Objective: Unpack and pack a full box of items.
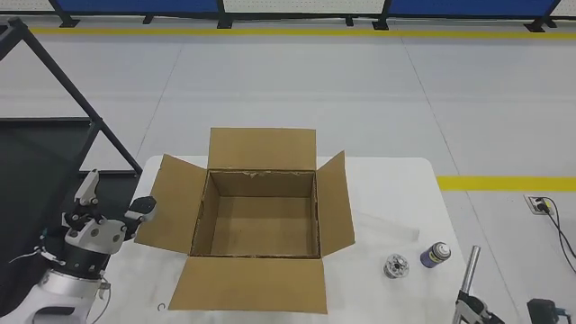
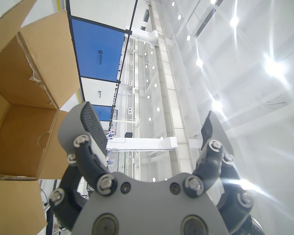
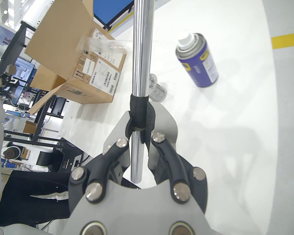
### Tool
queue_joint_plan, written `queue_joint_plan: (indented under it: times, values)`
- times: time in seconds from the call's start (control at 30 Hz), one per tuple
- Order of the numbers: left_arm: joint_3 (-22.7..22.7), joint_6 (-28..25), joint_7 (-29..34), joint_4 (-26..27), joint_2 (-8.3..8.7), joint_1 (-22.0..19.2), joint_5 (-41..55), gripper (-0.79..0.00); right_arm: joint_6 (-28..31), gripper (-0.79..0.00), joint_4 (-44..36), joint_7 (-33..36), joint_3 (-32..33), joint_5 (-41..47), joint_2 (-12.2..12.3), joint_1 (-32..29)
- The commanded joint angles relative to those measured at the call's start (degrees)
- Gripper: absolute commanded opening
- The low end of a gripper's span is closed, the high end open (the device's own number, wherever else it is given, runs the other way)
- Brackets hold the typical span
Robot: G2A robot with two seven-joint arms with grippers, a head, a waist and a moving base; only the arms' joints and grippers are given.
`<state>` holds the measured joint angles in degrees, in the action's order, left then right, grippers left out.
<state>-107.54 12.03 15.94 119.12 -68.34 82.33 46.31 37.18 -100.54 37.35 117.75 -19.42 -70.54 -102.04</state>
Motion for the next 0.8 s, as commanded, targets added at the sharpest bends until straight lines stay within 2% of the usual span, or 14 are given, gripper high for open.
queue_joint_plan:
  times: [0.0, 0.13, 0.33, 0.67, 0.77]
  values:
    - [0.0, 0.0, 0.0, -0.2, 0.02, 0.0, 0.0, 0.000, -3.4, -0.785, 1.1, 1.3, 0.2, -0.8, 0.3, 1.5]
    - [-0.5, -0.1, 0.0, -0.5, 0.06, 0.1, 0.4, 0.000, -9.1, -0.785, 2.1, 4.0, -1.1, -4.7, 0.9, 4.5]
    - [-0.8, -0.1, -0.1, -0.7, 0.11, 0.5, 0.7, 0.000, -17.7, -0.785, 1.9, 2.5, -3.8, -11.0, 1.2, 7.5]
    - [-0.8, -0.1, -0.1, -0.7, 0.12, 0.5, 0.7, 0.000, -17.8, -0.785, 1.9, 2.3, -3.9, -11.0, 1.2, 7.5]
    - [-0.8, -0.1, -0.1, -0.7, 0.12, 0.5, 0.7, 0.000, -20.2, -0.785, 0.5, 1.7, -5.0, -13.7, 1.3, 7.1]
